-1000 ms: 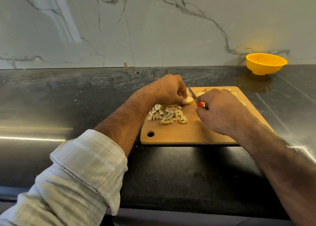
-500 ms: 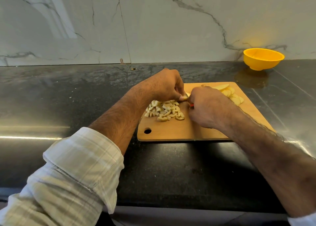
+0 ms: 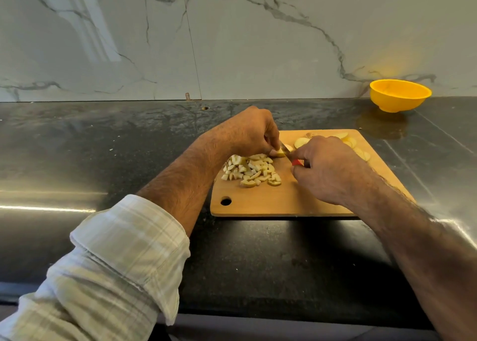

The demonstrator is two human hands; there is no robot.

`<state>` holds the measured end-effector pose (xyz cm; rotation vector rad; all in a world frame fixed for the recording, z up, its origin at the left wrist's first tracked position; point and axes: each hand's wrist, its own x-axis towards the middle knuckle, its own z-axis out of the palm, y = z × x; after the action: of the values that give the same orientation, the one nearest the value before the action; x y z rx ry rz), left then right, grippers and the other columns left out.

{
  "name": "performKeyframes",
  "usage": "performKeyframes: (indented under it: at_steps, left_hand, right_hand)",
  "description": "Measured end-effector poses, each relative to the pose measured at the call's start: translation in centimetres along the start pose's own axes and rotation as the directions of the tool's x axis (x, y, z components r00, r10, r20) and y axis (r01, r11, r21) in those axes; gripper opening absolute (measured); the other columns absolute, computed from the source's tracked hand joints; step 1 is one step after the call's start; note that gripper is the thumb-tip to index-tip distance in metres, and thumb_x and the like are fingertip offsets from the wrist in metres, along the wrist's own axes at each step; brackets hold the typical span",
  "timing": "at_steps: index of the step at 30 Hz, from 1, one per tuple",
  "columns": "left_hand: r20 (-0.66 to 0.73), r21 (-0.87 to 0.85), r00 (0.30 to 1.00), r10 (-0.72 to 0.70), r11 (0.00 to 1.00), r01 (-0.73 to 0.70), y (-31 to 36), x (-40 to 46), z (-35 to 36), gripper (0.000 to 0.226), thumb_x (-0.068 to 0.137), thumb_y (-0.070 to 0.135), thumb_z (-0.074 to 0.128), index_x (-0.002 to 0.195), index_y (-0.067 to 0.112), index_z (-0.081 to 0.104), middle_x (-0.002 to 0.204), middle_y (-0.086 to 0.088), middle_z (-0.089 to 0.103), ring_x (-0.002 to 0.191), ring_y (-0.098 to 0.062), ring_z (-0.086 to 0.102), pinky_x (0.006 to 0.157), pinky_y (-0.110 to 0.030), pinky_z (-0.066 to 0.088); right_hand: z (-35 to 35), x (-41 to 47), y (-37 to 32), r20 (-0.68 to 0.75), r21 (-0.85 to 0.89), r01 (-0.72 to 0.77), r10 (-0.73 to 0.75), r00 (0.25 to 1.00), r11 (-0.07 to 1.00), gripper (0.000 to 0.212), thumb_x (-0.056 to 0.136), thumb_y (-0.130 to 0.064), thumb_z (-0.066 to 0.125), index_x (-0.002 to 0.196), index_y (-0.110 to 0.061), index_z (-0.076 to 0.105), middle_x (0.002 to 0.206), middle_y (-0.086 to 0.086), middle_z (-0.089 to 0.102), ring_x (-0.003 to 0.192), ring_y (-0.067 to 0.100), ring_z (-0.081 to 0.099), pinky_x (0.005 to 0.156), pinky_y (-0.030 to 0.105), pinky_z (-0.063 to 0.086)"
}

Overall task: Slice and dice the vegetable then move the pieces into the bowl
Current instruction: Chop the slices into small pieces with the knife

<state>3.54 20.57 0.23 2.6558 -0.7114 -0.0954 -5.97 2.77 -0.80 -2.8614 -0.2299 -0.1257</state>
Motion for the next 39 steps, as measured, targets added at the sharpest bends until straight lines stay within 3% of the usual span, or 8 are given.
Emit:
performKeyframes:
  at_steps: [7,11,16,22,29,33,37,39]
  left_hand:
    - [0.005,0.006,1.0,-0.002,1.0,0.002,0.1,0.2,0.0,0.014,0.09,0.019,0.084,0.102,0.025,0.084,0.097,0.01,0.078,0.09,-0.005,0.072,0.085,-0.028,0.063]
    - [-0.018,0.005,1.0,0.008,1.0,-0.008,0.1,0.1,0.0,0.012,0.087,0.022,0.087,0.098,0.026,0.085,0.094,0.013,0.077,0.09,-0.003,0.072,0.087,-0.03,0.063]
    - [-0.023,0.023,1.0,0.016,1.0,-0.016,-0.3,-0.2,-0.4,0.014,0.087,0.02,0.086,0.1,0.024,0.085,0.095,0.016,0.075,0.093,0.0,0.067,0.092,-0.029,0.061]
    - [-0.02,0.013,1.0,0.014,1.0,-0.014,-0.5,0.0,-0.3,0.014,0.087,0.017,0.086,0.1,0.022,0.084,0.102,0.012,0.077,0.1,-0.004,0.068,0.096,-0.032,0.06]
    - [-0.023,0.038,0.999,0.037,0.999,-0.036,-0.5,0.1,-0.4,0.013,0.087,0.017,0.086,0.099,0.022,0.085,0.096,0.011,0.078,0.091,-0.002,0.069,0.092,-0.032,0.062]
    - [-0.019,0.05,0.999,0.049,0.998,-0.048,-0.5,0.1,-0.4,0.013,0.086,0.017,0.087,0.098,0.021,0.085,0.092,0.011,0.079,0.089,-0.001,0.07,0.092,-0.033,0.062]
    - [-0.034,0.057,0.998,0.059,0.997,-0.057,-0.6,0.1,-0.4,0.011,0.085,0.02,0.088,0.096,0.023,0.086,0.09,0.012,0.078,0.088,-0.001,0.07,0.089,-0.033,0.063]
    - [-0.031,0.043,0.998,0.058,0.997,-0.057,-0.8,0.0,-0.5,0.012,0.085,0.021,0.089,0.096,0.023,0.086,0.089,0.014,0.078,0.088,0.0,0.07,0.086,-0.029,0.062]
  right_hand:
    - [0.1,0.8,-0.4,0.046,-0.02,-0.006,0.007,0.999,1.0,0.026,0.092,-0.026,0.066,0.114,-0.019,0.078,0.101,-0.003,0.066,0.085,0.017,0.061,0.078,0.038,0.062]
    - [0.3,1.7,-0.5,0.063,0.012,-0.032,0.031,0.998,0.999,0.035,0.09,-0.028,0.069,0.123,-0.022,0.073,0.108,-0.002,0.072,0.09,0.017,0.065,0.08,0.039,0.063]
    - [1.0,1.3,-0.3,-0.025,-0.033,0.019,-0.02,0.999,0.999,0.027,0.097,-0.033,0.061,0.117,-0.022,0.075,0.104,0.0,0.068,0.086,0.015,0.058,0.069,0.03,0.052]
    - [0.0,0.3,-0.2,-0.04,0.029,0.027,-0.026,0.999,0.999,0.027,0.099,-0.032,0.063,0.123,-0.026,0.074,0.102,-0.006,0.067,0.082,0.014,0.06,0.072,0.032,0.06]
    - [0.5,0.2,-1.0,0.031,-0.063,0.015,-0.014,0.999,0.998,0.02,0.094,-0.031,0.065,0.109,-0.022,0.073,0.09,-0.006,0.06,0.078,0.013,0.055,0.056,0.026,0.045]
    - [0.8,0.5,-1.9,0.038,-0.123,0.048,-0.043,0.998,0.991,0.01,0.092,-0.031,0.067,0.091,-0.025,0.059,0.084,-0.005,0.053,0.078,0.013,0.051,0.061,0.029,0.043]
    - [1.1,1.5,-1.7,0.031,-0.083,0.035,-0.033,0.999,0.996,0.022,0.093,-0.034,0.068,0.111,-0.022,0.07,0.09,-0.005,0.058,0.087,0.015,0.056,0.069,0.031,0.051]
    - [1.1,1.7,-1.4,0.013,-0.043,0.026,-0.026,1.0,0.999,0.022,0.094,-0.035,0.067,0.111,-0.022,0.073,0.092,-0.004,0.062,0.086,0.014,0.058,0.071,0.033,0.055]
